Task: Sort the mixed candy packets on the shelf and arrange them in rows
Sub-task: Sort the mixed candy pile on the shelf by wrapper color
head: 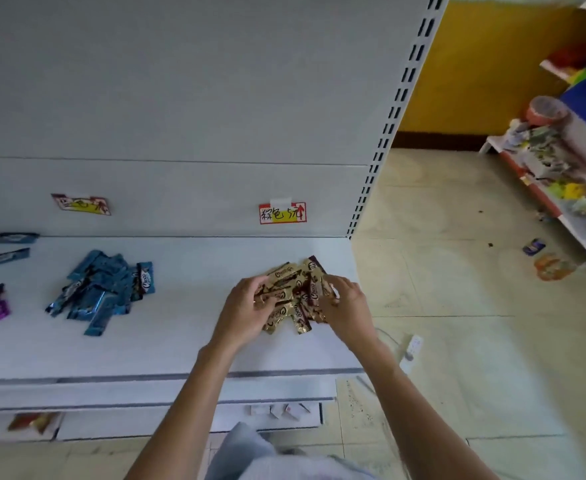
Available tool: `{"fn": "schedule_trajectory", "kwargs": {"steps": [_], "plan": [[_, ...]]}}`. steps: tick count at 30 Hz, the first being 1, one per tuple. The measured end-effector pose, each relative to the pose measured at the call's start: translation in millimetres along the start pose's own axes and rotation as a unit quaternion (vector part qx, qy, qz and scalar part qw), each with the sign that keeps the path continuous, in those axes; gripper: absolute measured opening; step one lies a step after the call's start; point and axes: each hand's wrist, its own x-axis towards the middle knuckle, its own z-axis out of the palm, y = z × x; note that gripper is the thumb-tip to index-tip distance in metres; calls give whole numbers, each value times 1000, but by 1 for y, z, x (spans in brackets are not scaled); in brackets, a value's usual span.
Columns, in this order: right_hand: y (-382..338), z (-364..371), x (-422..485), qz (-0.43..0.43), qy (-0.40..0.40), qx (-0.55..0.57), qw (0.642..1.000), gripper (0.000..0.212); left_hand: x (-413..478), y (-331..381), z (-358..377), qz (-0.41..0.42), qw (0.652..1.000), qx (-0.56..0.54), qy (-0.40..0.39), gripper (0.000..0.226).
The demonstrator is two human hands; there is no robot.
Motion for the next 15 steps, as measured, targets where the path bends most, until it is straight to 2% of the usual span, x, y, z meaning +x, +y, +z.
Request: {"fn": "schedule_trajectory", "kwargs": {"steps": [3, 6, 10, 15], "plan": [[-21, -11, -8, -26, 4, 73, 997, 34, -30, 5, -16, -31, 995, -65, 70, 33], [-49, -13, -21, -32, -42, 148, 988, 31, -72, 6, -35, -69, 976, -125, 163, 29], [-90, 3, -42, -102, -137, 194, 966, 29, -142, -2, -62, -132, 929, -168, 302, 24], [-144, 38, -74, -153, -250, 254, 922, 27, -235, -19, -91, -210, 855, -161, 446, 20]]}}
